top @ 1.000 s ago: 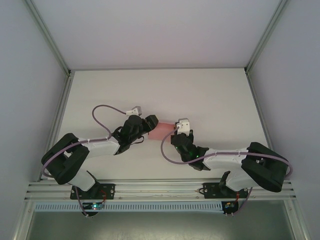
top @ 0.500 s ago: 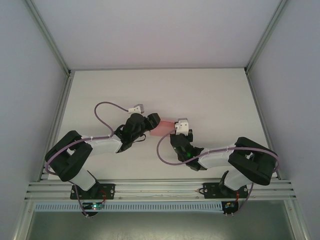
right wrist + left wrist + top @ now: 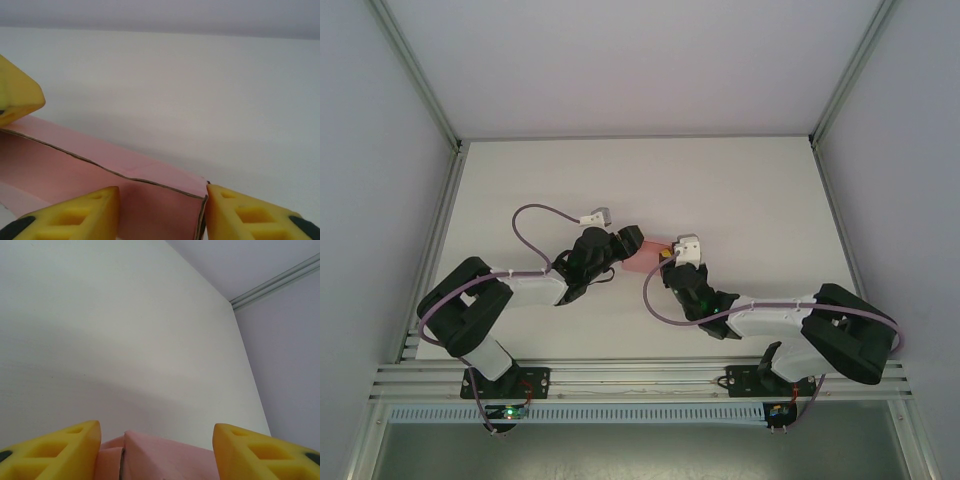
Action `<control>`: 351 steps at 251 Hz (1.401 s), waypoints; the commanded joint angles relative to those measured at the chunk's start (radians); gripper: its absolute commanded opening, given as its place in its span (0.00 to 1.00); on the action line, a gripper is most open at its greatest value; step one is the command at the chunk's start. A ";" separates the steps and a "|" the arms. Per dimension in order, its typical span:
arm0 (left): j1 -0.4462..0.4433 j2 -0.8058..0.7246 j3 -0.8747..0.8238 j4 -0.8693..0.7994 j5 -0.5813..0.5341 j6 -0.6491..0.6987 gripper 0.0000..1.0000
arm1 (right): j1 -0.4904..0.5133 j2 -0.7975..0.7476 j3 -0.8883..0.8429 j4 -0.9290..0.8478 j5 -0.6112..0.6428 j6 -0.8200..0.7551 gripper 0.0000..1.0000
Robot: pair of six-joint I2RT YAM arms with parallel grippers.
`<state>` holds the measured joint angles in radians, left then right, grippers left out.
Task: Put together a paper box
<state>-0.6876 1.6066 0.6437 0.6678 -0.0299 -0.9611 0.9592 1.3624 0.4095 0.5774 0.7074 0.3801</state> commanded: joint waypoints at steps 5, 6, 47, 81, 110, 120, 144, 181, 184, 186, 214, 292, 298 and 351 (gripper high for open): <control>-0.051 0.010 -0.021 0.024 0.090 0.002 0.59 | -0.006 -0.032 0.006 -0.043 -0.165 0.050 0.51; -0.052 0.009 -0.021 0.024 0.089 0.003 0.59 | -0.006 -0.033 0.006 -0.044 -0.166 0.051 0.52; -0.057 0.007 -0.019 0.025 0.086 0.025 0.59 | -0.024 -0.103 -0.022 -0.048 -0.162 0.100 0.67; -0.062 0.007 -0.020 0.027 0.078 0.042 0.60 | -0.040 -0.149 -0.038 -0.074 -0.132 0.165 0.73; -0.062 0.007 -0.016 0.018 0.076 0.052 0.60 | -0.074 -0.188 -0.055 -0.099 -0.125 0.248 0.76; -0.061 0.008 -0.015 0.016 0.076 0.055 0.60 | -0.085 -0.201 -0.057 -0.107 -0.137 0.262 0.76; -0.062 0.010 -0.010 0.012 0.075 0.063 0.60 | -0.110 -0.221 -0.043 -0.167 -0.147 0.302 0.77; -0.064 0.024 -0.004 0.022 0.082 0.062 0.60 | -0.171 -0.231 -0.051 -0.205 -0.239 0.400 0.77; -0.063 0.025 -0.004 0.023 0.083 0.064 0.60 | -0.177 -0.232 -0.055 -0.205 -0.247 0.413 0.77; -0.063 0.027 -0.004 0.025 0.085 0.065 0.60 | -0.182 -0.232 -0.057 -0.205 -0.251 0.421 0.77; -0.066 0.039 0.006 0.018 0.087 0.067 0.60 | -0.235 -0.246 -0.101 -0.158 -0.320 0.495 0.77; -0.065 0.051 0.014 0.010 0.084 0.071 0.59 | -0.279 -0.310 -0.121 -0.161 -0.446 0.474 0.91; -0.064 0.053 0.014 0.010 0.085 0.072 0.59 | -0.280 -0.321 -0.121 -0.177 -0.445 0.466 0.92; -0.066 0.063 0.017 0.013 0.087 0.072 0.58 | -0.302 -0.433 -0.166 -0.250 -0.399 0.463 0.98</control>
<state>-0.7341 1.6375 0.6579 0.7055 0.0525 -0.9222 0.6792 0.9852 0.2832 0.3744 0.2821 0.8421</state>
